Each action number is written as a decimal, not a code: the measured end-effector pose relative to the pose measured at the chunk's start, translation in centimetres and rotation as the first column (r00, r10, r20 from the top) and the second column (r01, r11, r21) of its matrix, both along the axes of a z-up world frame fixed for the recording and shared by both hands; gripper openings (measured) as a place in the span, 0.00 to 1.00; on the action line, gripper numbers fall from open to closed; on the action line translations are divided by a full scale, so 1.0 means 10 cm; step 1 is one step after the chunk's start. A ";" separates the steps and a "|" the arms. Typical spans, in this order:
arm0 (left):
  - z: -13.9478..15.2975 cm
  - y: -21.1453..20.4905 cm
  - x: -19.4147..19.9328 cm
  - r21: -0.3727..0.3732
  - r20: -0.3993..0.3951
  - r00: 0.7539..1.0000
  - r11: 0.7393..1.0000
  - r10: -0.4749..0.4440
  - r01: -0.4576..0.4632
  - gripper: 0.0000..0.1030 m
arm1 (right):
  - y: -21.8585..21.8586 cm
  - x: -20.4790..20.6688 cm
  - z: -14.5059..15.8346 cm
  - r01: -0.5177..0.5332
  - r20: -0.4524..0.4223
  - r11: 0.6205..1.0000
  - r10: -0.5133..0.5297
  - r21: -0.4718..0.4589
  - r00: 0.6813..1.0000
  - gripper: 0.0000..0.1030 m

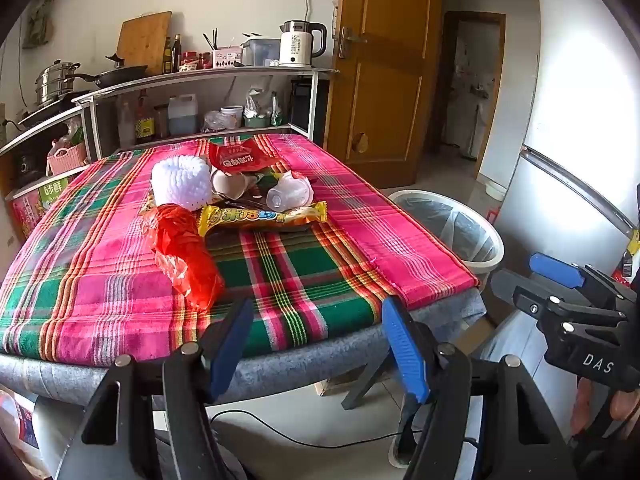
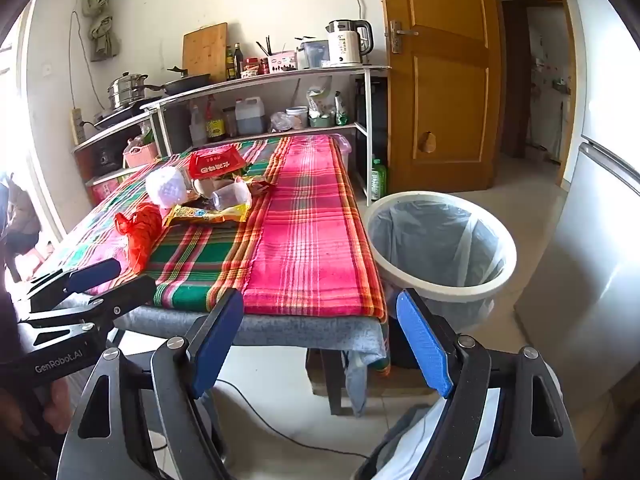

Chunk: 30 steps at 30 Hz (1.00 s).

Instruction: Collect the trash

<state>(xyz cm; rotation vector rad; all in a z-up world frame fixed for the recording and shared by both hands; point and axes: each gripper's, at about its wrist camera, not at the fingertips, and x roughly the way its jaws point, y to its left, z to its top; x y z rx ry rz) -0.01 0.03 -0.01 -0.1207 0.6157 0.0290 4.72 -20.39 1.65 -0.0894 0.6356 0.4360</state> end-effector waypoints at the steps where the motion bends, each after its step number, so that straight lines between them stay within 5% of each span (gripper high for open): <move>1: 0.00 0.00 0.00 0.001 -0.001 1.000 1.000 0.000 0.000 0.67 | 0.00 0.00 0.00 0.000 -0.001 1.000 0.000 -0.001 1.000 0.77; 30: 0.03 -0.03 0.00 -0.002 0.003 1.000 1.000 -0.003 0.003 0.67 | -0.01 -0.01 0.01 0.017 0.012 1.000 -0.017 -0.006 1.000 0.77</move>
